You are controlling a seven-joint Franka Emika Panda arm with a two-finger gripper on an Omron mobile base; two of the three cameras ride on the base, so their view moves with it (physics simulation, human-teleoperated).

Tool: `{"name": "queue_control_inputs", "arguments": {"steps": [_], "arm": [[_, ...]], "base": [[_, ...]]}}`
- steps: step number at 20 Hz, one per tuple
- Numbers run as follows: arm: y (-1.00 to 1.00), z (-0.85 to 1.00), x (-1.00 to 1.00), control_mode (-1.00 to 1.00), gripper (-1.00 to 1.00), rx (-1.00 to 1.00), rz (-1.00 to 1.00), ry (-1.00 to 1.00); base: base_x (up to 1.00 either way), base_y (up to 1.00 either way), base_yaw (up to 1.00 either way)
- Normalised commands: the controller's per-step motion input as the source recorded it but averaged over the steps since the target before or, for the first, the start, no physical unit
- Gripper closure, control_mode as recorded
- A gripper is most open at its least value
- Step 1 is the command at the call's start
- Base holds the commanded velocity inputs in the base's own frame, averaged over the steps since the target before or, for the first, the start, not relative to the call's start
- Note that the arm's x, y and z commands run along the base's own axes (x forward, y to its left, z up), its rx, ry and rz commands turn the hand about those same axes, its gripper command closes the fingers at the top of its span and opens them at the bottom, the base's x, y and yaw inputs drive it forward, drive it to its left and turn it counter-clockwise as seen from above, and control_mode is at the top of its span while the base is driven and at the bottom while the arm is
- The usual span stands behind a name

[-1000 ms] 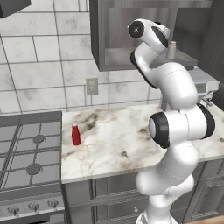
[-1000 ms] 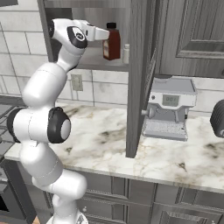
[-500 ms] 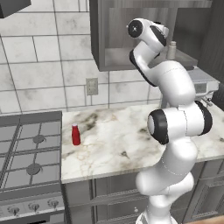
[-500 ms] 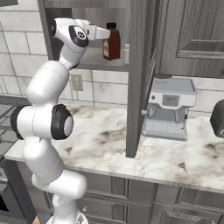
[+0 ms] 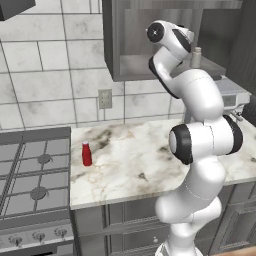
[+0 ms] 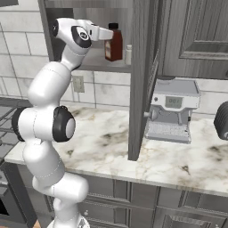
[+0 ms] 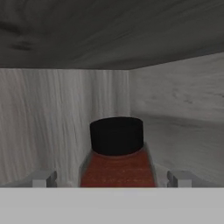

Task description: Collect the paprika, ketchup, and shaker from the cabinet and place them next to the stove.

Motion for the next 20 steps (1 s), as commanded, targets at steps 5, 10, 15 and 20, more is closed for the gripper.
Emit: {"name": "queue_control_inputs", "arguments": {"steps": [5, 10, 15, 20], "arm": [[-0.05, -0.03, 0.03, -1.00, -1.00, 0.00, 0.00, 0.00], [-0.05, -0.11, 0.03, -1.00, -1.00, 0.00, 0.00, 0.00], [-0.08, -0.16, 0.01, -1.00, -1.00, 0.00, 0.00, 0.00], [-0.05, -0.13, 0.00, -1.00, -1.00, 0.00, 0.00, 0.00]], "base": [[0.00, 0.00, 0.00], [0.00, 0.00, 0.00], [0.00, 0.00, 0.00], [0.00, 0.00, 0.00]]}}
